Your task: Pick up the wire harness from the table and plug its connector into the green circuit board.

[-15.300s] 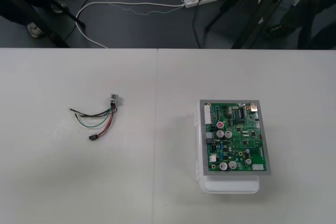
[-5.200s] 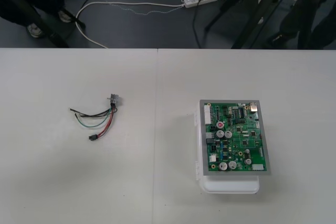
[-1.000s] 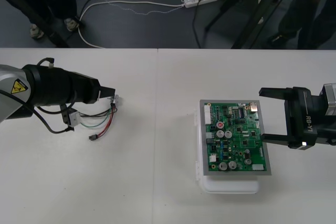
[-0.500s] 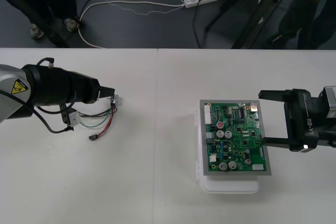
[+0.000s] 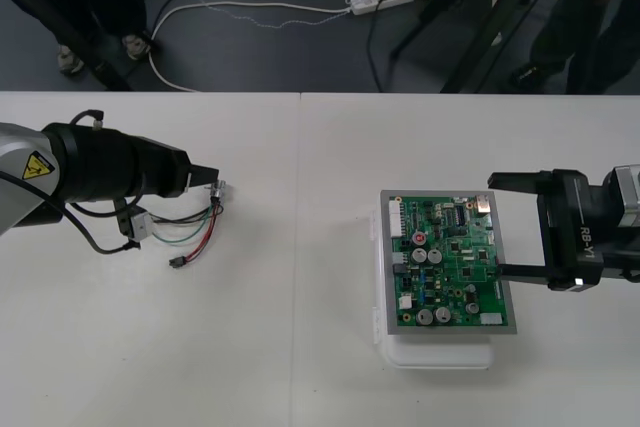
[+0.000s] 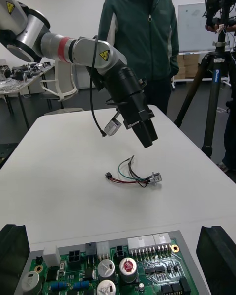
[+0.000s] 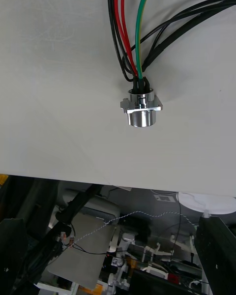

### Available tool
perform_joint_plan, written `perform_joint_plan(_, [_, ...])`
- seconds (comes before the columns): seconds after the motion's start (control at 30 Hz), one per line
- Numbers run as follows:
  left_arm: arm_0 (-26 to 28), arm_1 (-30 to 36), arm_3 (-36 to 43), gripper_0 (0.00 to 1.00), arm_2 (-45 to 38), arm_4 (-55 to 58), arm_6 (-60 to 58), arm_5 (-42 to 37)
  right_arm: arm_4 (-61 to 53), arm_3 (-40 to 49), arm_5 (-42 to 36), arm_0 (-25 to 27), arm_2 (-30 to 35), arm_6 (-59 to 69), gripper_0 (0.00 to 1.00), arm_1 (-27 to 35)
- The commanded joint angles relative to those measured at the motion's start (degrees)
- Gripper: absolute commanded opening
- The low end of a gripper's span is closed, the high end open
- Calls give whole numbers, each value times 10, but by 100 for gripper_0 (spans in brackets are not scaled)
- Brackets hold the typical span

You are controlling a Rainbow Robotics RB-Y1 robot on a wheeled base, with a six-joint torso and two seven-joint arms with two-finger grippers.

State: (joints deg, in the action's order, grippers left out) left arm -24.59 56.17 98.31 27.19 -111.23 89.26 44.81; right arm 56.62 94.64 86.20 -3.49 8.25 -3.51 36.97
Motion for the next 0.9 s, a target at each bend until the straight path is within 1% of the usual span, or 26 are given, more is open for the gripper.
perform_joint_plan(0.03, [-25,-12,0,100,2,-9,36,-27,5,18,6,-13,-5,41,100,43])
perform_joint_plan(0.23, [-25,-29,-22,100,1,-13,37,-37,6,18,5,-10,-2,40,100,130])
perform_joint_plan(0.43, [-25,-45,-36,100,1,-20,42,-46,8,17,6,-7,-1,41,100,202])
perform_joint_plan(0.7, [-24,-61,-59,100,1,-29,43,-46,22,-15,6,-6,3,35,100,269])
perform_joint_plan(0.77, [-24,-67,-65,100,1,-33,43,-46,37,-21,6,-6,9,33,100,281])
perform_joint_plan(0.9, [-24,-76,-75,100,1,-39,43,-46,86,-21,12,-6,34,33,100,282])
